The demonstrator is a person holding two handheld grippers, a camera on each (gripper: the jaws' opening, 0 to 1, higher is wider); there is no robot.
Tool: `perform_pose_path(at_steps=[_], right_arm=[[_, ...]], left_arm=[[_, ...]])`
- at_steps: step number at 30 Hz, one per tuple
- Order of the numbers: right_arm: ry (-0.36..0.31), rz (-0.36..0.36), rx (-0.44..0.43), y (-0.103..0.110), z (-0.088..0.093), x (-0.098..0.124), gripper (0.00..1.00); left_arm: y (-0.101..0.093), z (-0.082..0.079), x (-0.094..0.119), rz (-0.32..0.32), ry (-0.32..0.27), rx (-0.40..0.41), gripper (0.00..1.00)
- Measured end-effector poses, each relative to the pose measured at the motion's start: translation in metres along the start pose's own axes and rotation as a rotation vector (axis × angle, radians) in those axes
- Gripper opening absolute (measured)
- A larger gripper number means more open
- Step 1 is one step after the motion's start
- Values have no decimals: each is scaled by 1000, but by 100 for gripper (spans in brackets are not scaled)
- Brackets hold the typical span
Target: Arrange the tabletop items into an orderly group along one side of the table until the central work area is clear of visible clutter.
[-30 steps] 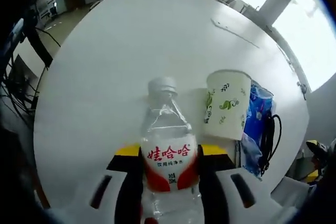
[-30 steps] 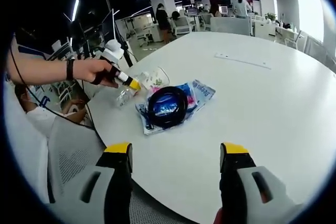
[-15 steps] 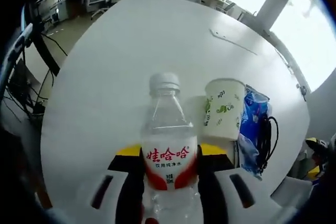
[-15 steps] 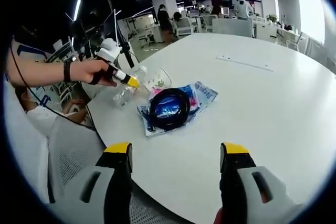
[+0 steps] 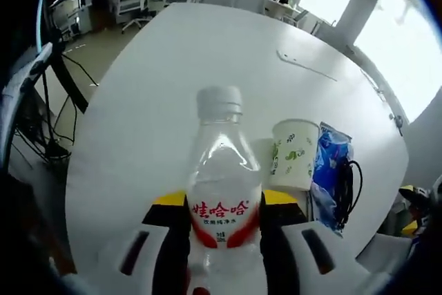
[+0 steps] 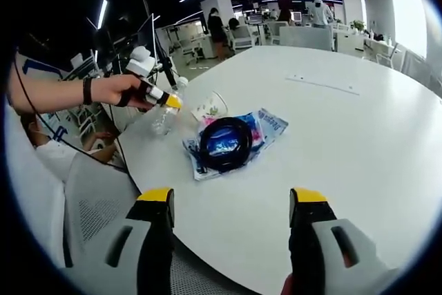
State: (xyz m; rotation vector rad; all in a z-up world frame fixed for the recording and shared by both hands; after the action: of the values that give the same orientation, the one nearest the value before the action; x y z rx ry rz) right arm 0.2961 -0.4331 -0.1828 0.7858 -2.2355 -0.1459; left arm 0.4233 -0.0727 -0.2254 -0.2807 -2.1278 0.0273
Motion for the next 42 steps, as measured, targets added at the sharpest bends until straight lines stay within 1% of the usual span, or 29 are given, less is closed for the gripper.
perform_pose_path(at_steps=[8, 23, 30, 33, 37, 42], right_arm=[[-6, 4, -3, 1, 2, 3, 67], [-17, 4, -9, 3, 4, 5, 67], [-19, 2, -9, 4, 3, 4, 67], [-18, 2, -9, 3, 3, 5, 67], [-19, 1, -7, 3, 2, 5, 67], [-21, 1, -6, 3, 1, 5, 67]], left_arm=[[-3, 1, 5, -8, -10, -16, 37], [-3, -5, 12, -16, -42, -42, 37], [-4, -8, 15, -26, -66, -57, 37], [-7, -11, 17, -16, -87, -86, 38], [-7, -13, 18, -37, -102, -124, 37], [-8, -9, 20, -60, -112, -164, 37]])
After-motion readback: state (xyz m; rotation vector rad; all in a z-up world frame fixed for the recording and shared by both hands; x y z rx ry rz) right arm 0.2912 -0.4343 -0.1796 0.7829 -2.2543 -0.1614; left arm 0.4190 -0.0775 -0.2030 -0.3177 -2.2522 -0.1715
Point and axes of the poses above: the point that each gripper's makers call its tool centre point, and the gripper's own axes: x roughly backward along the fingers, y roughly to its left, z roughly out of its underside, the point moved 6 cm from there along x, roughly backward along the fingers, and after that the axes turned 9 degrees about -x, right-handed, at the moved point
